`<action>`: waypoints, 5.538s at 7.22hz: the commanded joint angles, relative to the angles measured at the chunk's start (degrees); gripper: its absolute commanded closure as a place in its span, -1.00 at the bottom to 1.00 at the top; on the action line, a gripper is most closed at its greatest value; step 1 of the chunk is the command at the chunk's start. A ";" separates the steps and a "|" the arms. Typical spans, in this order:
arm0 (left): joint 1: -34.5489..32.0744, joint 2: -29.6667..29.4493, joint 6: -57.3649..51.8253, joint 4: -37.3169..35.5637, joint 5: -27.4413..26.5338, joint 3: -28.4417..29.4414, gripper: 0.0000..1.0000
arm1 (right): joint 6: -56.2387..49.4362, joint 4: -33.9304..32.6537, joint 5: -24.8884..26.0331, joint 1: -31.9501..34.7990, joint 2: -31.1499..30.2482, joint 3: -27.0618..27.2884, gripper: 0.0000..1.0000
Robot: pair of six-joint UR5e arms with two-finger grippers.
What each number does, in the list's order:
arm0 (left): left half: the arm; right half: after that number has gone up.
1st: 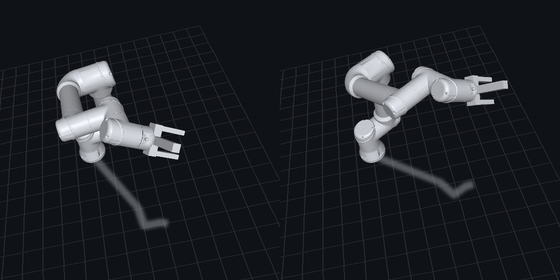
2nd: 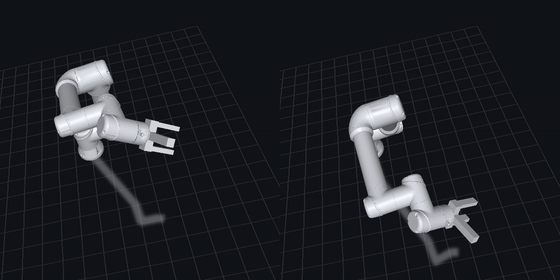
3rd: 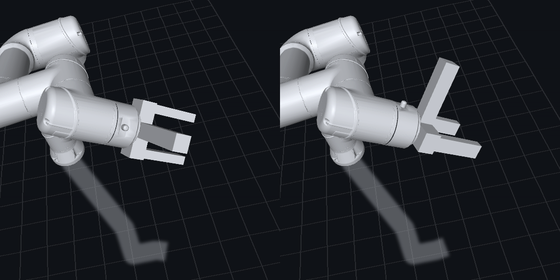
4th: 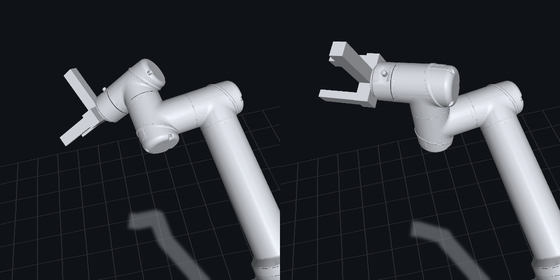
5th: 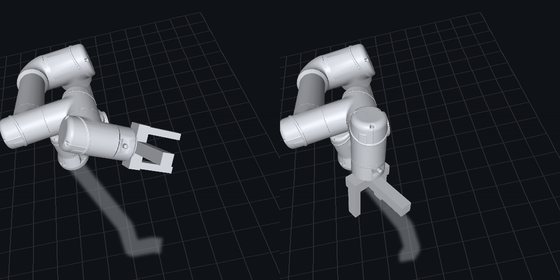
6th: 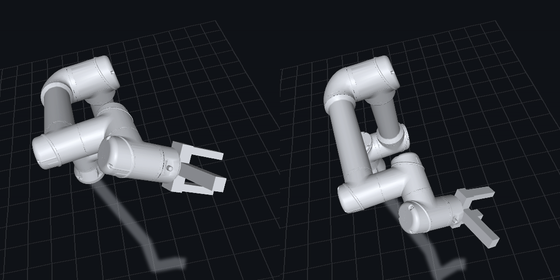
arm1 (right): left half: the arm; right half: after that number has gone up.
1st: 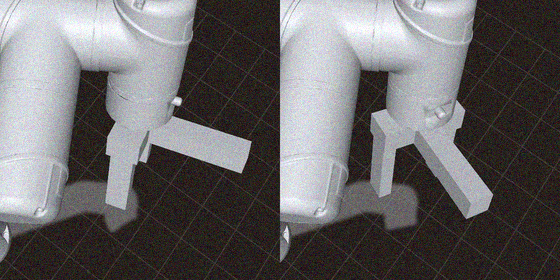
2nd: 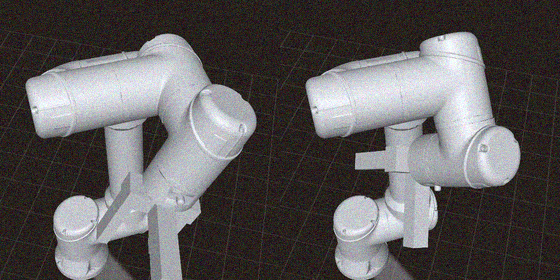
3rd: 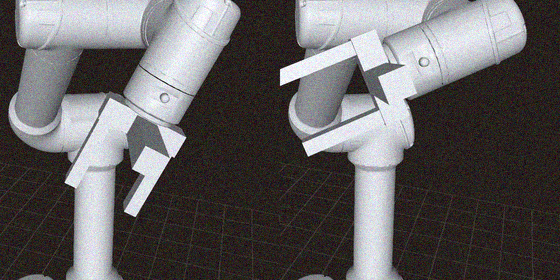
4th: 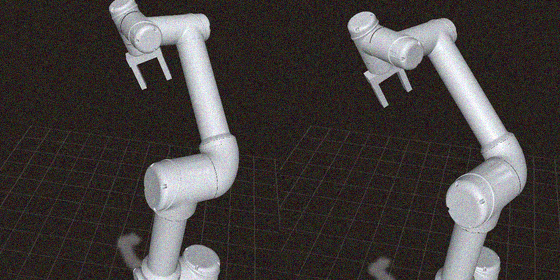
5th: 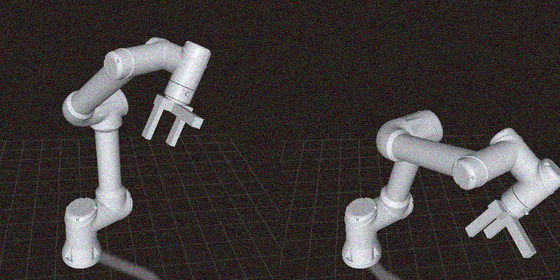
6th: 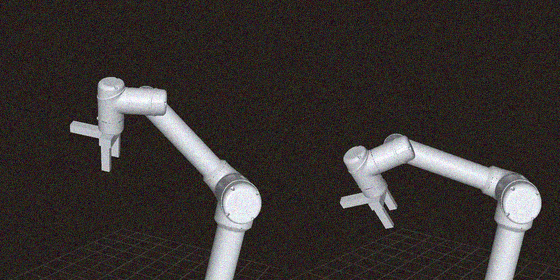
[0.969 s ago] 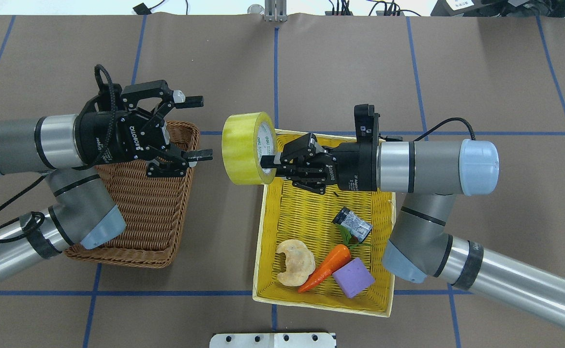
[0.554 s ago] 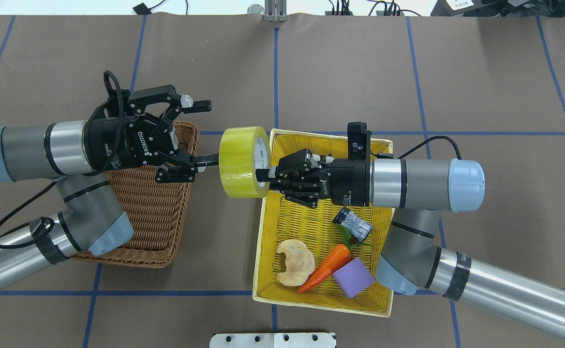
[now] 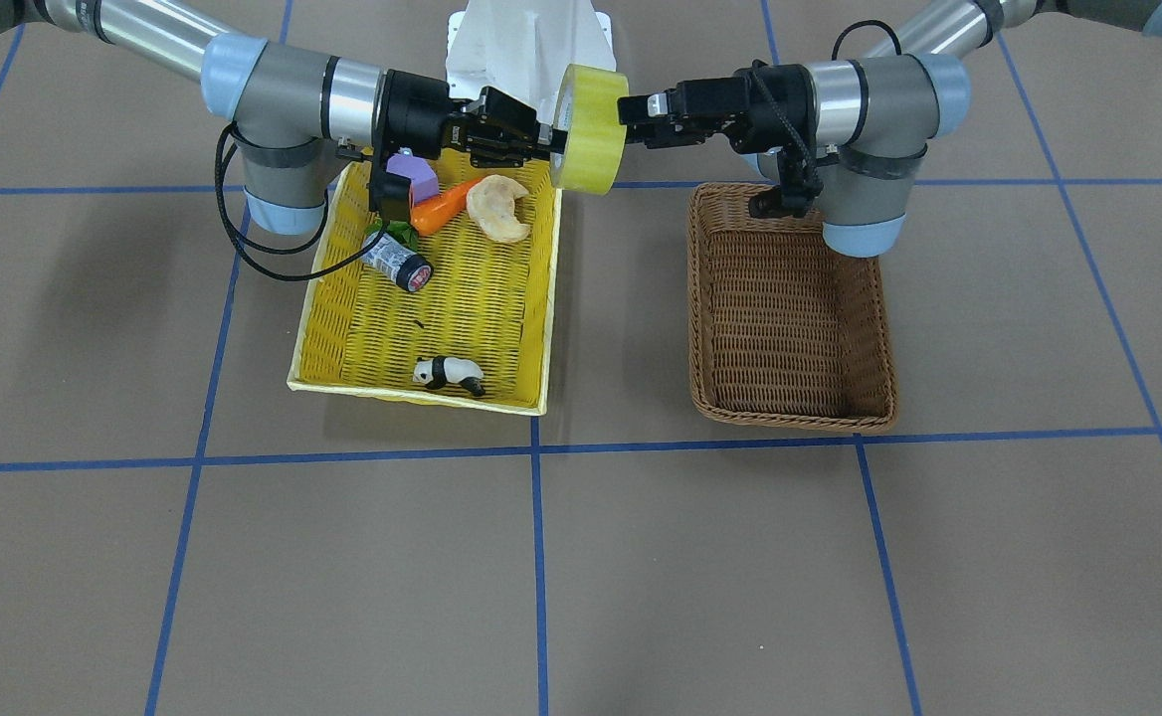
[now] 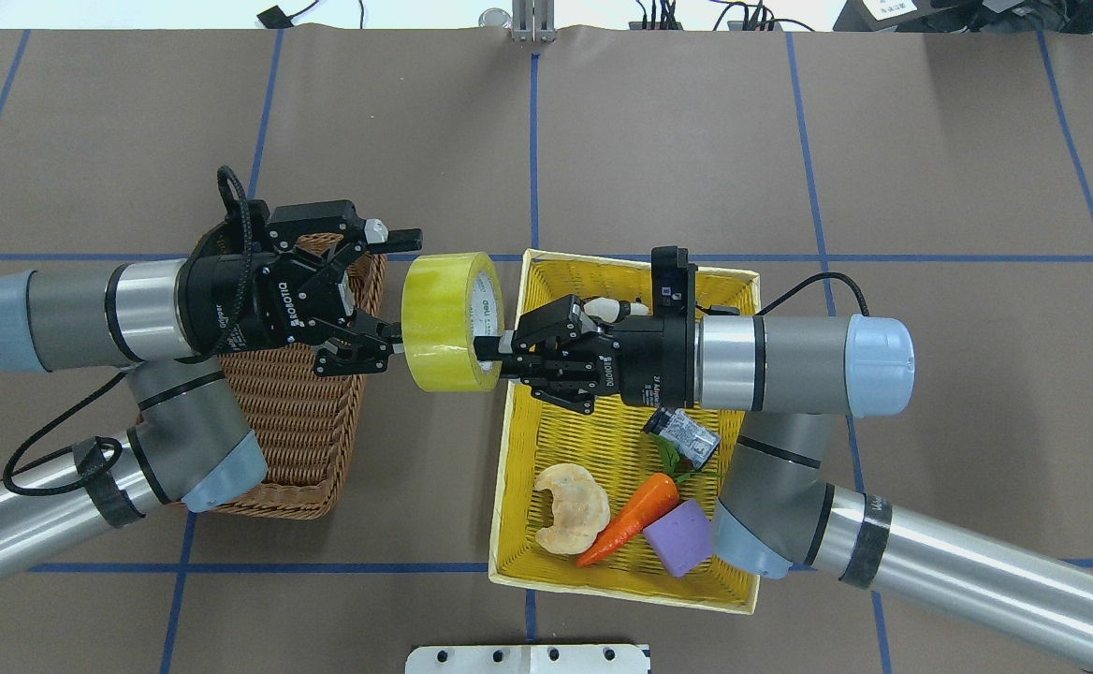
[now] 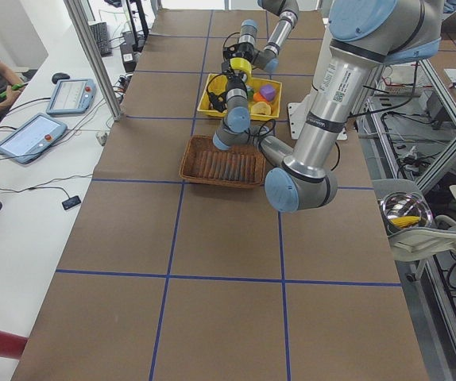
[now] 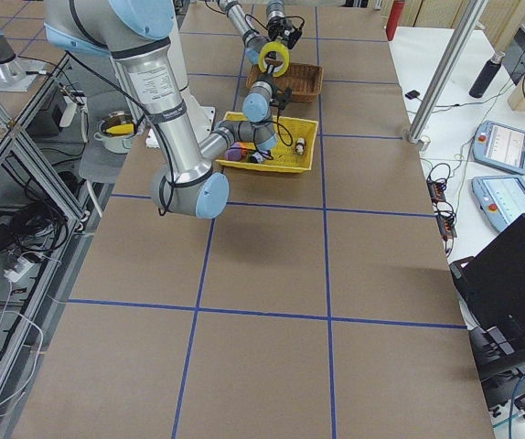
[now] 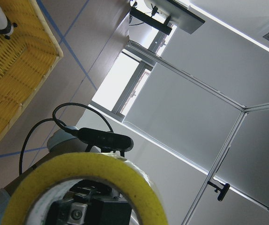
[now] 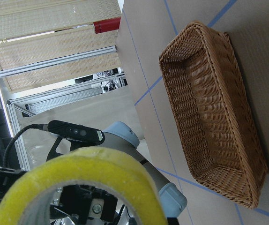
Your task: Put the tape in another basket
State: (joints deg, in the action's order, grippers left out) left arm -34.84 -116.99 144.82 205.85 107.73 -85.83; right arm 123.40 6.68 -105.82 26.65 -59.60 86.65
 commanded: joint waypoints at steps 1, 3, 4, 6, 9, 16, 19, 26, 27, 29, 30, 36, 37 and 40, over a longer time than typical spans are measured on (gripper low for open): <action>0.56 0.01 0.03 0.69 0.02 0.40 -0.60 | 0.17 -0.08 0.09 -0.10 0.98 -0.69 1.00; 0.56 0.01 0.11 0.69 0.02 0.14 0.36 | 0.17 -0.08 0.00 -0.10 1.24 -1.48 1.00; 0.56 0.09 0.03 1.39 0.02 0.14 0.99 | 0.17 -0.08 0.00 -0.10 1.33 -1.57 -0.56; 0.56 0.27 0.03 1.49 -0.07 0.14 1.00 | 0.09 -0.08 0.00 -0.02 1.24 -1.57 -0.99; 0.48 0.71 -0.06 1.40 0.02 -0.56 1.00 | -0.09 0.09 -0.35 1.12 0.37 -0.78 -1.00; -17.45 13.25 -38.83 -25.69 20.32 -1.62 1.00 | -35.51 0.19 -22.39 23.42 -26.31 -0.07 -0.99; -19.21 17.13 -51.77 -44.92 19.80 -8.44 1.00 | -56.16 -15.06 -23.91 33.96 -32.05 0.01 -0.98; -3.76 9.29 -62.38 -102.79 5.38 -22.93 1.00 | -98.56 -66.83 -23.56 44.37 -33.03 13.54 -0.98; -3.57 4.19 -62.90 -105.45 5.47 -17.84 1.00 | -103.57 -69.06 -23.29 44.28 -33.64 13.46 -0.98; -3.66 3.78 -66.83 -105.30 6.08 -13.76 1.00 | -104.24 -70.31 -23.55 44.90 -34.08 13.72 -0.98; -3.66 3.78 -68.34 -105.30 6.17 -12.27 1.00 | -104.24 -70.31 -23.73 44.72 -34.70 13.90 -0.98; -6.53 3.70 -68.79 -105.73 10.20 -17.92 -0.97 | -103.54 -70.31 -24.26 44.98 -34.79 14.69 -0.98; -9.86 6.22 -72.80 -108.09 10.39 -23.45 -0.96 | -103.45 -70.31 -24.26 44.98 -34.62 14.69 -0.98; -22.84 13.34 -105.45 -123.22 11.78 -35.10 -0.96 | -103.10 -74.67 -24.34 44.90 -32.08 14.16 -0.98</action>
State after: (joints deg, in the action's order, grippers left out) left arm -51.21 -106.48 51.01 86.42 118.41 -117.96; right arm 20.23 -65.13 -130.06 71.58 -93.25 100.96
